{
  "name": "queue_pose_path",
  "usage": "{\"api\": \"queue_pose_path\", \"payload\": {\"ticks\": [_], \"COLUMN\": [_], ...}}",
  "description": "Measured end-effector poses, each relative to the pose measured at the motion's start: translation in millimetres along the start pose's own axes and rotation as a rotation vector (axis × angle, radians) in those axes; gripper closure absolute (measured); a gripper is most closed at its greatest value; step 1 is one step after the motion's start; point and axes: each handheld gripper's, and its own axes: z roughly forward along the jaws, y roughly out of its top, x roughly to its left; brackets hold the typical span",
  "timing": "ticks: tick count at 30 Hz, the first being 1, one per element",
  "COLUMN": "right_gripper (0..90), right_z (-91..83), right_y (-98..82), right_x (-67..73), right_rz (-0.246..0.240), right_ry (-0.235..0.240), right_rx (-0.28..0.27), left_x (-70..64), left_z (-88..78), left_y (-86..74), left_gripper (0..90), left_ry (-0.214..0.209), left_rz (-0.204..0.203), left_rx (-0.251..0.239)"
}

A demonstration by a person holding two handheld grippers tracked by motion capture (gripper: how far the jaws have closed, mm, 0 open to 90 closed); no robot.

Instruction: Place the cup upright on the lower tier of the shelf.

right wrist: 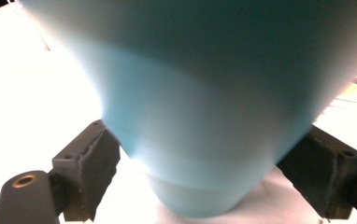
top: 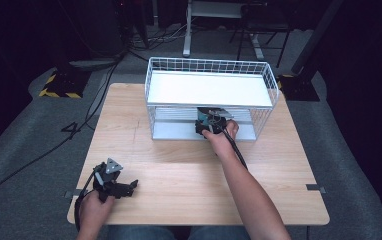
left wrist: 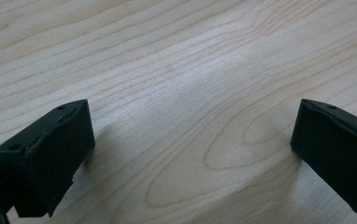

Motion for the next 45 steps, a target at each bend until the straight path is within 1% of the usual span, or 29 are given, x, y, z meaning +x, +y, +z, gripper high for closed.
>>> {"api": "queue_pose_path", "payload": {"ticks": [3, 4, 5, 9, 11, 13, 14, 15, 17, 19, 20, 21, 22, 24, 25, 26, 27, 28, 29, 30, 33, 34, 35, 38, 40, 42, 43, 44, 45], "right_gripper": [15.8, 15.8, 15.7, 15.7, 15.7, 15.7, 15.7, 15.7, 15.7, 15.7, 15.7, 15.7, 15.7, 15.7, 15.7, 15.7, 15.7, 15.7, 15.7, 15.7, 15.7, 15.7, 15.7, 15.7, 15.7, 15.7, 15.7, 15.7, 15.7], "right_z": [-10.1, -10.1, -16.1, -25.0, -31.5, -42.2, -42.2, -50.9, -55.7, -70.1, -70.1, -75.1, -85.0, -89.7, -99.2, -99.2, -107.6, -107.6, -115.1, -115.1, -129.2, -129.2, -135.7, -142.2, -151.4, -153.9, -161.1, -161.1, -167.5], "right_y": [-1.2, -1.2, -1.1, -0.5, -0.3, 1.1, 1.1, 3.0, 4.0, 7.1, 7.1, 7.9, 8.9, 9.0, 8.5, 8.5, 7.0, 7.0, 5.1, 5.1, -0.2, -0.2, -3.4, -7.1, -13.2, -14.7, -19.3, -19.3, -23.5], "right_x": [0.0, 0.0, -0.3, 0.5, 1.9, 3.2, 3.2, 2.9, 2.6, 0.5, 0.5, -0.4, -1.7, -2.5, -4.3, -4.3, -6.6, -6.6, -9.8, -9.8, -18.0, -18.0, -22.7, -27.6, -35.4, -37.3, -43.6, -43.6, -49.0], "right_rz": [0.012, 0.012, 0.000, -0.005, -0.001, -0.020, -0.020, -0.027, -0.028, -0.029, -0.029, -0.029, -0.035, -0.041, -0.046, -0.046, -0.049, -0.049, -0.052, -0.052, -0.053, -0.053, -0.058, -0.062, -0.072, -0.067, -0.068, -0.068, -0.062], "right_ry": [0.005, 0.005, 0.016, 0.030, 0.053, 0.073, 0.073, 0.094, 0.105, 0.132, 0.132, 0.140, 0.154, 0.164, 0.180, 0.180, 0.193, 0.193, 0.208, 0.208, 0.223, 0.223, 0.229, 0.234, 0.239, 0.240, 0.246, 0.246, 0.245], "right_rx": [-0.008, -0.008, -0.011, -0.013, -0.012, -0.016, -0.016, -0.020, -0.021, -0.029, -0.029, -0.034, -0.040, -0.044, -0.045, -0.045, -0.047, -0.047, -0.047, -0.047, -0.049, -0.049, -0.043, -0.033, -0.015, -0.017, -0.018, -0.018, -0.022], "left_x": [-0.5, -0.5, -0.6, -0.5, -0.6, -0.5, -0.5, -0.6, -0.6, -0.6, -0.6, -0.6, -0.6, -1.1, -1.2, -1.2, -1.3, -1.3, -1.2, -1.2, -1.3, -1.3, -1.2, -1.3, -1.2, -1.2, -1.2, -1.3, -1.2], "left_z": [0.7, 0.7, 0.7, 0.7, 0.7, 0.7, 0.7, 0.7, 0.7, 0.8, 0.8, 0.8, 0.8, 0.7, 0.6, 0.6, 0.6, 0.6, 0.6, 0.6, 0.6, 0.6, 0.6, 0.6, 0.6, 0.6, 0.6, 0.7, 0.6], "left_y": [1.0, 1.0, 1.0, 1.0, 0.9, 0.9, 0.9, 0.9, 0.9, 0.9, 0.9, 0.9, 0.9, 0.7, 0.6, 0.6, 0.5, 0.5, 0.6, 0.6, 0.6, 0.6, 0.6, 0.6, 0.6, 0.6, 0.6, 0.6, 0.6], "left_gripper": [0.0, 0.0, 0.0, 0.0, 0.0, 0.0, 0.0, 0.0, 0.0, 0.0, 0.0, 0.0, 0.0, 0.0, 0.0, 0.0, 0.0, 0.0, 0.0, 0.0, 0.0, 0.0, 0.0, 0.0, 0.0, 0.0, 0.0, 0.0, 0.0], "left_ry": [0.003, 0.003, 0.003, 0.003, 0.003, 0.003, 0.003, 0.003, 0.003, 0.003, 0.003, 0.003, 0.003, 0.004, 0.004, 0.005, 0.006, 0.006, 0.006, 0.006, 0.006, 0.006, 0.005, 0.006, 0.006, 0.006, 0.006, 0.005, 0.005], "left_rz": [-0.002, -0.002, -0.002, -0.002, -0.002, -0.001, -0.001, -0.002, -0.002, -0.002, -0.002, -0.002, -0.002, -0.007, -0.007, -0.007, -0.008, -0.008, -0.007, -0.007, -0.008, -0.008, -0.008, -0.009, -0.009, -0.008, -0.009, -0.009, -0.008], "left_rx": [0.000, 0.000, 0.001, 0.001, 0.000, 0.000, 0.000, 0.000, 0.000, -0.001, -0.001, -0.001, -0.001, 0.000, 0.001, 0.000, 0.000, 0.000, 0.001, 0.001, 0.000, 0.000, 0.000, 0.000, 0.000, 0.000, 0.000, 0.000, 0.000]}}
